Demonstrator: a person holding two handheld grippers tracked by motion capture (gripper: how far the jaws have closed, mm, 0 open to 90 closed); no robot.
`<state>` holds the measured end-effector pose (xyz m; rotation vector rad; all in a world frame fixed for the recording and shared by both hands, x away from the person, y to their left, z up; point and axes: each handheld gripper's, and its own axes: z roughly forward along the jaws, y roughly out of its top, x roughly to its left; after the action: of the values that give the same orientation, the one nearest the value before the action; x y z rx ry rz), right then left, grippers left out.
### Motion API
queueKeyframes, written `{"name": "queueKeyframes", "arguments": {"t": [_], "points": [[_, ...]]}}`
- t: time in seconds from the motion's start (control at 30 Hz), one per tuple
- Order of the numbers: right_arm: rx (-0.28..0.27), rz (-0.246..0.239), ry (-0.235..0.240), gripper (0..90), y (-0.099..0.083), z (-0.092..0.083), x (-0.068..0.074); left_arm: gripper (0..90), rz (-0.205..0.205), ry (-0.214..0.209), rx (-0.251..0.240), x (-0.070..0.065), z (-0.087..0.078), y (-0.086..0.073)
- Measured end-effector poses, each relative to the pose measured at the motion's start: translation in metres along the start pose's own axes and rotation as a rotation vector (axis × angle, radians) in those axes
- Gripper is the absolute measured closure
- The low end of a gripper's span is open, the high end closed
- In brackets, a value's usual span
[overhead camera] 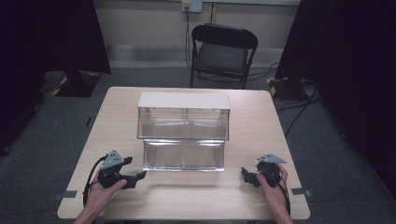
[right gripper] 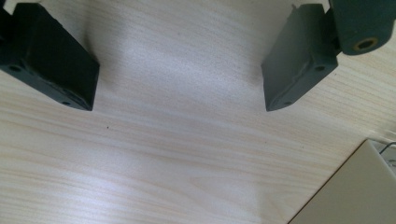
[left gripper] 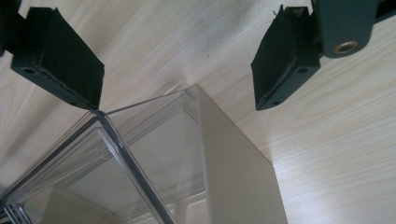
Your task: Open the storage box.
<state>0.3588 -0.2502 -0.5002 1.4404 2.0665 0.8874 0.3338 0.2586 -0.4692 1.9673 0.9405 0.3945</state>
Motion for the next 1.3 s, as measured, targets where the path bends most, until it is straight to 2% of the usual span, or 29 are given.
{"name": "queueKeyframes", "arguments": {"t": [0.1,0.2,0.23,0.4,0.47,0.77,0.87,1.0,1.23,1.3], "points": [[0.000,-0.001,0.000,10.3,0.000,0.000,0.000,16.5,-0.006,0.000,-0.007,-0.001,0.003,0.001],[0.000,0.000,0.000,10.3,0.000,0.000,0.000,16.5,0.007,0.010,0.001,-0.003,0.005,0.002],[0.000,0.000,0.000,10.3,0.000,0.000,0.000,16.4,-0.003,0.009,0.003,-0.005,0.007,0.003],[0.000,0.000,0.000,10.3,0.000,0.000,0.000,16.5,0.013,0.016,-0.001,-0.008,0.010,0.004],[0.000,0.000,0.000,10.3,0.000,0.000,0.000,16.5,0.000,0.015,0.005,-0.008,0.012,0.004],[0.000,-0.001,0.000,10.3,0.000,0.000,0.000,15.6,-0.002,0.001,0.017,-0.005,0.018,0.005],[0.000,-0.001,0.000,10.3,0.000,0.000,0.000,15.4,-0.018,-0.024,0.006,-0.005,0.018,0.006],[0.000,-0.001,0.000,10.3,0.000,0.000,0.000,15.4,-0.012,-0.046,-0.026,-0.007,0.015,0.006],[0.000,0.000,0.000,10.3,0.000,0.000,0.000,15.6,-0.011,-0.050,-0.031,-0.007,0.014,0.006],[0.000,-0.001,0.000,10.3,0.000,0.000,0.000,16.4,0.017,-0.049,-0.046,-0.010,0.012,0.006]]}}
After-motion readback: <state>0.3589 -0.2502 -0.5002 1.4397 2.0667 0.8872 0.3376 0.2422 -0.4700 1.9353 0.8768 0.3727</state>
